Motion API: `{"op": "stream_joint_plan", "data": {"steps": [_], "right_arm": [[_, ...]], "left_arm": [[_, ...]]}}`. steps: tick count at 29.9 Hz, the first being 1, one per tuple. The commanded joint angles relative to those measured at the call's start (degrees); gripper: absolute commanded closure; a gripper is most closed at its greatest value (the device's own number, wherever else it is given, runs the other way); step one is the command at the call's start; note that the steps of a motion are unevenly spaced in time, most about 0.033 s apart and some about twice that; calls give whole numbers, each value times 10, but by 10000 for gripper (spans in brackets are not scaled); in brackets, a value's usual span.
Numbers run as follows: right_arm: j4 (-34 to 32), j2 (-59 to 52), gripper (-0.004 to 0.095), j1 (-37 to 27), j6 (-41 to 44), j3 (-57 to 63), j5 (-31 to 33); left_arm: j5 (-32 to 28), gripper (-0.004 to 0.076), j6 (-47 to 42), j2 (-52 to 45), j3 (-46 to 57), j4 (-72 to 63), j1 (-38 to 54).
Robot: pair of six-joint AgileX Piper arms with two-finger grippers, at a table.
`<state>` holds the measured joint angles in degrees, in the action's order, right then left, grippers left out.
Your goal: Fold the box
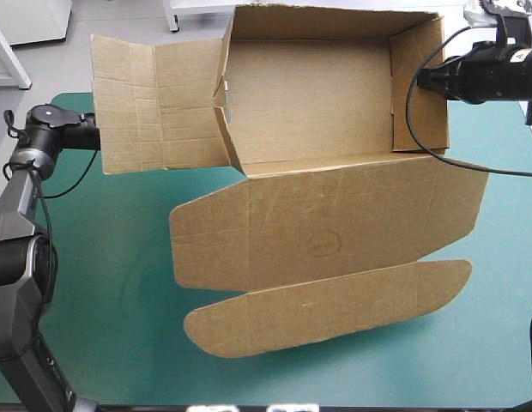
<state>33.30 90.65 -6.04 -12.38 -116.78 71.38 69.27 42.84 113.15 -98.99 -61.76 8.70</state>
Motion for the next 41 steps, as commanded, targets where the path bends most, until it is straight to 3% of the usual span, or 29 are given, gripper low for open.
{"op": "stream_joint_plan", "data": {"steps": [1,9,26,41], "right_arm": [[31,-21,921,-4,-5,-17,-14],[32,11,919,2,-7,-17,-13],[32,72,919,2,-9,-17,-14],[32,83,912,4,-9,-17,-8]], "left_arm": [[48,732,4,-38,-14,-79,-26],[48,732,23,-82,-14,-139,-74],[48,732,-54,-177,-14,-145,-76],[48,732,-80,-184,-14,-153,-118]]}}
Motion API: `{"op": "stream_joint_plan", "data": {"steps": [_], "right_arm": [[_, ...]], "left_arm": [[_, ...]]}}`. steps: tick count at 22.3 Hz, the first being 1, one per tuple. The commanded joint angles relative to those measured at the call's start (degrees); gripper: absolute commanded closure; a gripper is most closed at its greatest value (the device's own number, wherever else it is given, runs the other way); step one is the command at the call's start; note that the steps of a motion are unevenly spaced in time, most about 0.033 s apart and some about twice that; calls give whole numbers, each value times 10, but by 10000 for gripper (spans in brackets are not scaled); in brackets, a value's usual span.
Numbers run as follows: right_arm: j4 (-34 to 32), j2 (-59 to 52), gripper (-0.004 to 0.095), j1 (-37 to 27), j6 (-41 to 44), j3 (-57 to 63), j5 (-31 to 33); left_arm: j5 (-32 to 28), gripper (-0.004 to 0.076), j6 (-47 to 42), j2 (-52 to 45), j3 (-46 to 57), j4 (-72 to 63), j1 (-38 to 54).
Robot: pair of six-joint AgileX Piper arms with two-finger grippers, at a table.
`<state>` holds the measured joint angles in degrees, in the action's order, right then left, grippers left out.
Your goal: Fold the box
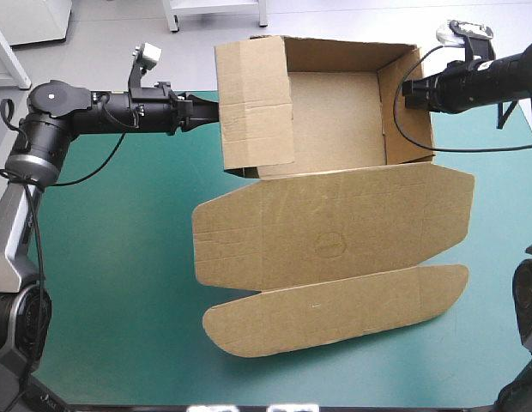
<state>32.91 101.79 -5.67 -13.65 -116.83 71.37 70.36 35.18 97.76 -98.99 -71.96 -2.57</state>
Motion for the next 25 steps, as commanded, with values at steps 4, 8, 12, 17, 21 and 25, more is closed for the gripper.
{"op": "stream_joint_plan", "data": {"steps": [4,8,12,17,21,25], "right_arm": [[19,-27,911,17,3,-16,-8],[-22,-22,911,49,13,-16,-11],[-23,-13,911,76,20,-16,-17],[-35,-9,911,107,27,-16,-21],[-62,-9,911,126,47,-16,-30],[-85,-9,911,144,72,-16,-48]], "left_arm": [[37,713,-4,-38,-14,-55,-5],[37,474,-4,-51,-14,-49,-5],[37,326,-32,-53,-14,-1,-5],[35,326,-75,-54,-14,79,-5],[19,326,-119,-64,-14,176,-5],[-12,326,-165,-73,-14,234,-5]]}}
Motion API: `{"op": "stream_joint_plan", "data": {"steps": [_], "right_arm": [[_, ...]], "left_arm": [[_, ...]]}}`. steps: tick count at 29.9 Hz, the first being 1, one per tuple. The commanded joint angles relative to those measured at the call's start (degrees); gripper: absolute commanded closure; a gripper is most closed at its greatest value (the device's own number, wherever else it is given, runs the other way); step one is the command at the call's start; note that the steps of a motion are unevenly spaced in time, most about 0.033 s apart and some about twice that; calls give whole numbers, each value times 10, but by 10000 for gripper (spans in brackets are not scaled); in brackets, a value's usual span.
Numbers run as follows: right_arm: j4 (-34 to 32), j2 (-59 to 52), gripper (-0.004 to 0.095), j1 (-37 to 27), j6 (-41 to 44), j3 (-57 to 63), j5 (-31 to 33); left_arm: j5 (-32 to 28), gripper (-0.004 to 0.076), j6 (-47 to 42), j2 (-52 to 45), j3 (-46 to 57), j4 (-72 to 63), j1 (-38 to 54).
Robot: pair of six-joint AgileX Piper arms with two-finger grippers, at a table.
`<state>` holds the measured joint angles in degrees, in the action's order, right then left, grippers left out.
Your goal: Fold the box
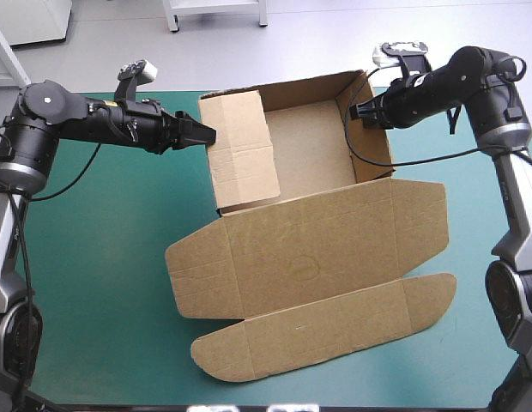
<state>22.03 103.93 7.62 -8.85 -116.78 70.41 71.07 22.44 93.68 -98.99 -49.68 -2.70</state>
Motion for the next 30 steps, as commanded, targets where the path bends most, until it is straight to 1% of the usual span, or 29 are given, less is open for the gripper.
{"op": "stream_joint_plan", "data": {"steps": [1,6,11,13,18,21,23,25,27,30], "right_arm": [[15,-31,911,17,28,-17,-43],[8,-31,911,38,36,-17,-65],[-14,-27,911,55,54,-17,-73],[-16,-26,911,60,55,-17,-73],[-40,-26,911,80,70,-17,-77],[-73,-26,911,93,81,-17,-77],[-90,-26,911,98,81,-17,-77],[-93,-26,911,101,83,-17,-77],[-93,-26,911,104,83,-17,-77],[-94,-26,911,106,83,-17,-74]], "left_arm": [[-22,326,-46,-32,-14,22,-4],[-45,326,-95,-27,-14,97,-38],[-133,326,-156,-27,-14,160,-93],[-151,326,-196,-23,-14,205,-116],[-155,327,-299,-12,-14,330,-159],[-167,336,-351,-10,-14,373,-179],[-176,344,-370,-10,-14,385,-188],[-182,367,-373,-8,-14,382,-191],[-183,416,-390,-2,-14,378,-196],[-185,487,-393,7,-14,364,-197]]}}
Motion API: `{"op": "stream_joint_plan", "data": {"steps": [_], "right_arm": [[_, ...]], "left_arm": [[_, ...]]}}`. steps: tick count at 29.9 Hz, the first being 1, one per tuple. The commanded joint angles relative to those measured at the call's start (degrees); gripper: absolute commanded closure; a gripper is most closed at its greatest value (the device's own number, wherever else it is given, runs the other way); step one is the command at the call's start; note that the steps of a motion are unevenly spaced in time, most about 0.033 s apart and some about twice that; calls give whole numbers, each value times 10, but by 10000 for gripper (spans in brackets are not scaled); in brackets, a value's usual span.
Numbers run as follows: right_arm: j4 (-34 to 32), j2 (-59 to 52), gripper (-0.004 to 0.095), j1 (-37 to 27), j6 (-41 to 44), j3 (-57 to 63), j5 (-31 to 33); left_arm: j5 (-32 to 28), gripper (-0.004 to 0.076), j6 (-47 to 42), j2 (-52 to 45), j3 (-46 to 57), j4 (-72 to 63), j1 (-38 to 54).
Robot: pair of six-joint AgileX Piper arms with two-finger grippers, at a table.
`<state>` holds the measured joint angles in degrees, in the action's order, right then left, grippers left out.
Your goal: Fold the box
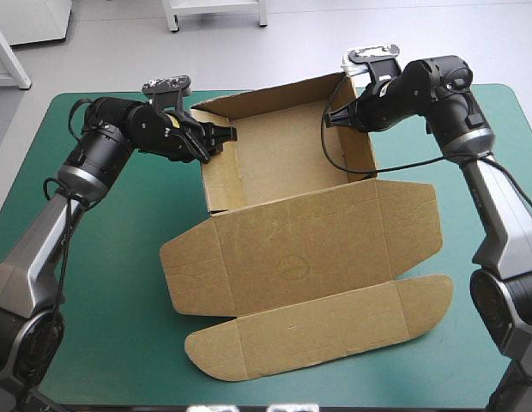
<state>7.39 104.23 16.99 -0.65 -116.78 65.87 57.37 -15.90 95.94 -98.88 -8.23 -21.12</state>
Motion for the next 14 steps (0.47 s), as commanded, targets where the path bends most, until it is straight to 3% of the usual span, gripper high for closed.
{"op": "stream_joint_plan", "data": {"steps": [1,5,14], "right_arm": [[51,-29,911,13,3,-17,-27],[35,-27,911,13,12,-17,-17],[21,-3,905,26,30,-17,11]], "left_arm": [[-48,525,-10,-12,-15,-61,-13],[-59,732,-10,-11,-15,-65,-13],[-102,732,-14,-9,-15,-12,-13]]}}
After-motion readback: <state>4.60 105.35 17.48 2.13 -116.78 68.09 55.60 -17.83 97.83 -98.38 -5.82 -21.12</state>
